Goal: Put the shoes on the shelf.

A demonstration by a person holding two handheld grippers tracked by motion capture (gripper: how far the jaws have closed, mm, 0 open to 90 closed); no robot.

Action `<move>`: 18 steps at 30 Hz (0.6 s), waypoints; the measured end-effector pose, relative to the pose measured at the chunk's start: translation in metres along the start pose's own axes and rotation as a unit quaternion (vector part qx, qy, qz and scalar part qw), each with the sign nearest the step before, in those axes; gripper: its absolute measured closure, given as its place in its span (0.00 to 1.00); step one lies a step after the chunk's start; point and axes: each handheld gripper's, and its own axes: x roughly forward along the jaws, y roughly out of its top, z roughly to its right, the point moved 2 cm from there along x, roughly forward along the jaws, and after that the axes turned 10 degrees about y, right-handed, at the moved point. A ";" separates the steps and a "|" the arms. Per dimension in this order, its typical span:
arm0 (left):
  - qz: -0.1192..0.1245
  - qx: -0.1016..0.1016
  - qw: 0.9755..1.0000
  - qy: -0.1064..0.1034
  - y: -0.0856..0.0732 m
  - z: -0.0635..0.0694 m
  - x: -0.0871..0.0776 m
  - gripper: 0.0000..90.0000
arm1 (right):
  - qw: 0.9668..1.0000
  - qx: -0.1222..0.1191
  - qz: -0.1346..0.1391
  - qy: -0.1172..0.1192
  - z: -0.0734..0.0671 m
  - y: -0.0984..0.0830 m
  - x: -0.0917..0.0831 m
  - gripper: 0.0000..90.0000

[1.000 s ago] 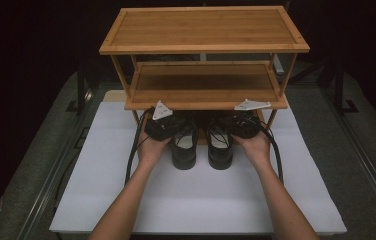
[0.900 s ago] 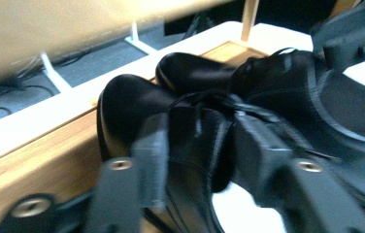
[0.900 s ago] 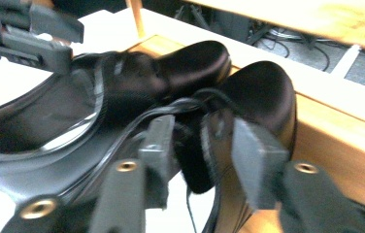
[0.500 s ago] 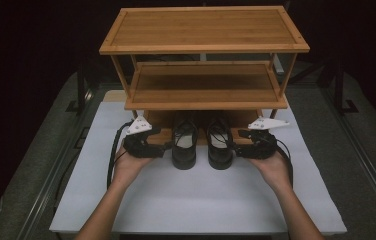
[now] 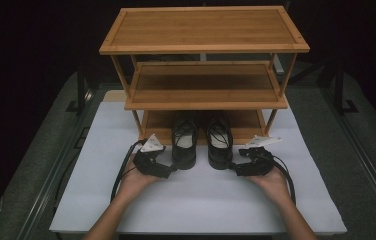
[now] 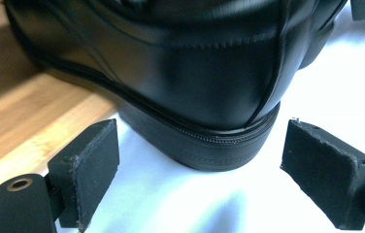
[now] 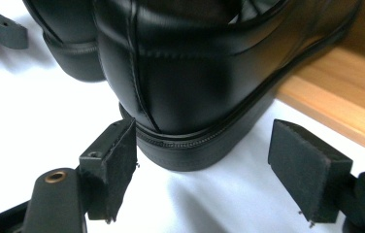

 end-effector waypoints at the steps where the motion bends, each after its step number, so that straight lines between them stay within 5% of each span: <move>1: -0.006 0.002 1.000 0.000 -0.001 0.001 0.004 0.15 | 1.000 -0.004 -0.005 0.001 0.001 -0.001 0.003 0.28; 8: -0.021 0.030 0.999 -0.006 -0.003 0.006 0.019 0.14 | 0.999 -0.025 -0.024 0.012 -0.002 -0.003 0.023 0.23; 18: -0.020 0.021 1.000 -0.002 0.002 0.014 0.023 0.15 | 0.999 -0.025 -0.022 0.001 -0.010 0.000 0.031 0.24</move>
